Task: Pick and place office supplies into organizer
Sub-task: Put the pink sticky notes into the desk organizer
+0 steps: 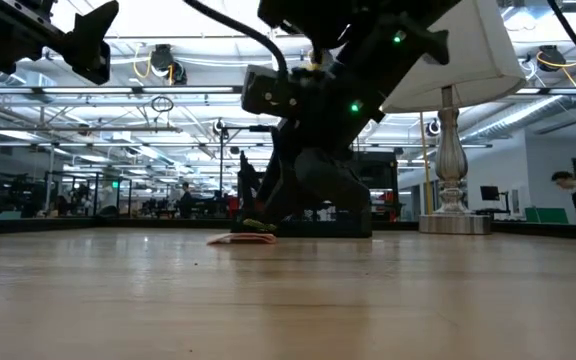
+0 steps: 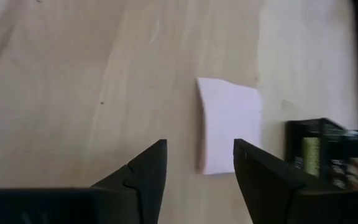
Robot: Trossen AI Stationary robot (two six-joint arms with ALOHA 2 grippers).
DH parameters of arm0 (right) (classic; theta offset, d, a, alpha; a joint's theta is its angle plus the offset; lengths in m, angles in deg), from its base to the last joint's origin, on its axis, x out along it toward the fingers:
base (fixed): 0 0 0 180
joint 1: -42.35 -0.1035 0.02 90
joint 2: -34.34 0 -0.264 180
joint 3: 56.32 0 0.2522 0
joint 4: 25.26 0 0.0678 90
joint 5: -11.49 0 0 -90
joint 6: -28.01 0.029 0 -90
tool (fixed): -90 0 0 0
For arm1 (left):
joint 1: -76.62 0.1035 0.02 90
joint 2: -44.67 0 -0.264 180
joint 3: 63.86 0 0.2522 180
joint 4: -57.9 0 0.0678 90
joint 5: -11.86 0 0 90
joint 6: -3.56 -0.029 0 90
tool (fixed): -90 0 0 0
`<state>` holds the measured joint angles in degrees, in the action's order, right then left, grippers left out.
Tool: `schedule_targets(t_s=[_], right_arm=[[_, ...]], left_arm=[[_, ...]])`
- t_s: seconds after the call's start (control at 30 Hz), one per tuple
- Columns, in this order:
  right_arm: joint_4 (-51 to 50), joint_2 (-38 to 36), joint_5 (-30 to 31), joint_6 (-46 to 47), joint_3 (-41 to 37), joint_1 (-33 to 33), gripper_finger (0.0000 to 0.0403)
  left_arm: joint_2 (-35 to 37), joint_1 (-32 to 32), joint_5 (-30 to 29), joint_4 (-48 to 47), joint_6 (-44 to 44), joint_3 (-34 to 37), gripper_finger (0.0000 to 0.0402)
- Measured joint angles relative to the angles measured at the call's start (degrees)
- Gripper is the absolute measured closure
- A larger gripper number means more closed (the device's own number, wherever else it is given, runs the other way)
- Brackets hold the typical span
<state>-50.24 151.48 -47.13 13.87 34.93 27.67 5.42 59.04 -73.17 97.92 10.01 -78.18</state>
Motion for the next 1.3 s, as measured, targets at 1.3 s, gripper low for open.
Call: schedule_targets(t_s=[1.3], right_arm=[[8.5,6.0,-5.9,-7.7,0.0,9.8,0.0387]], left_arm=[[1.5,-2.2,0.1,0.2,1.6,0.0,0.0080]])
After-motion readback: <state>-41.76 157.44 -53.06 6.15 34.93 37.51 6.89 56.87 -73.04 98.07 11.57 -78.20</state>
